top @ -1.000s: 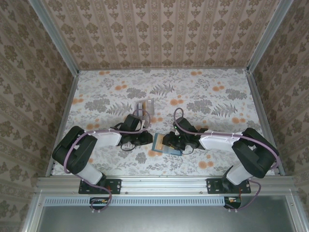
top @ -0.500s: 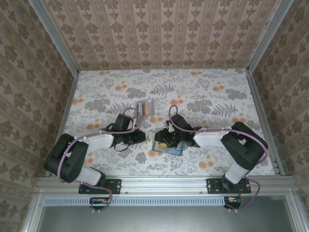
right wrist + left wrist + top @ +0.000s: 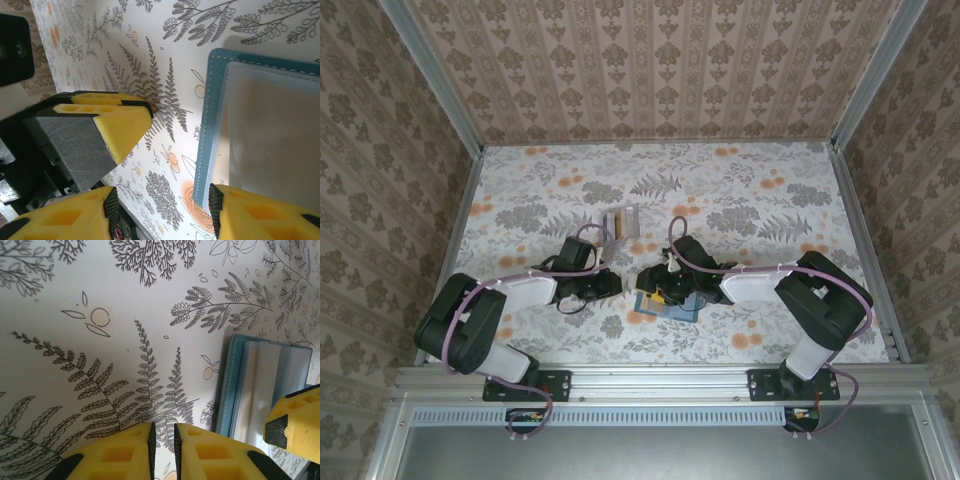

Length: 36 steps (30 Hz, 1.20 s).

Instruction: Put the credit cards into the card holder

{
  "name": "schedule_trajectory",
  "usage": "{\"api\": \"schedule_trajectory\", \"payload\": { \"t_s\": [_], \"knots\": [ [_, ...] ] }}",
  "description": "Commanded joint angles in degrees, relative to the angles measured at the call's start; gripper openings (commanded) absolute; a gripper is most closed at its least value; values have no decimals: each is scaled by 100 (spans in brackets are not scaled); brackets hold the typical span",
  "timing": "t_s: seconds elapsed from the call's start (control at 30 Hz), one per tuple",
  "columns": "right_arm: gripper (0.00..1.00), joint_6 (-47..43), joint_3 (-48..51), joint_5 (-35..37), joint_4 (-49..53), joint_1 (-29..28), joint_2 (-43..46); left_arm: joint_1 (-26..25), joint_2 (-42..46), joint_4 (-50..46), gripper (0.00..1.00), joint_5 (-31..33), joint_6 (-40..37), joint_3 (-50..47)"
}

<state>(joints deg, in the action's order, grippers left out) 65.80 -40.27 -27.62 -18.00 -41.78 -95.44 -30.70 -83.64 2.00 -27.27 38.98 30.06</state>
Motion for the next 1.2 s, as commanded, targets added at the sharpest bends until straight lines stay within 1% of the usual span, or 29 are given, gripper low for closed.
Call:
{"api": "schedule_trajectory", "payload": {
  "t_s": [0.0, 0.17, 0.33, 0.4, 0.47, 0.57, 0.63, 0.7, 0.77, 0.83, 0.87, 0.93, 1.0, 1.07, 1.1, 1.17],
  "knots": [
    [56, -50, 100, -214, -391, -3, 45, 4, -32, 46, 20, -72, -71, -14],
    [58, -9, 184, -349, -734, -14, 129, 3, -25, 24, 20, -53, -59, 26],
    [59, -147, 251, -265, -659, 12, 272, 2, 20, -44, 20, -52, -70, 86],
    [60, -176, 276, -279, -725, 17, 338, 2, 155, -59, 21, 4, -5, 71],
    [60, -315, 274, -270, -663, 21, 451, 7, 323, -126, 25, -2, 64, 85],
    [63, -533, 344, -142, -555, 78, 767, 3, 725, -589, 26, 78, -40, 274],
    [63, -778, 328, 72, -215, 129, 1090, 11, 1029, -984, 27, 295, -145, 374],
    [64, -1300, 202, 409, 443, 154, 1470, 19, 1319, -1210, 32, 438, -245, 453],
    [64, -1750, 50, 876, 1151, 157, 1899, 35, 1505, -1416, 40, 561, -350, 598],
    [65, -2062, -16, 1382, 1608, 161, 2302, 44, 1605, -1686, 51, 815, -492, 852],
    [67, -2202, -16, 1593, 1715, 161, 2488, 41, 1613, -1755, 54, 938, -560, 957],
    [74, -2465, 6, 2154, 1926, 161, 2860, 62, 1572, -1917, 56, 1278, -709, 1204],
    [80, -2603, 58, 2636, 2050, 166, 3171, 85, 1474, -2058, 60, 1538, -805, 1471],
    [81, -2696, 87, 2932, 2114, 170, 3390, 112, 1338, -2220, 63, 1789, -893, 1761],
    [84, -2748, 109, 3037, 2116, 179, 3470, 123, 1252, -2284, 64, 1910, -918, 1901],
    [86, -2852, 72, 3204, 2114, 179, 3469, 156, 1069, -2286, 65, 2008, -968, 2103]
  ]
}}
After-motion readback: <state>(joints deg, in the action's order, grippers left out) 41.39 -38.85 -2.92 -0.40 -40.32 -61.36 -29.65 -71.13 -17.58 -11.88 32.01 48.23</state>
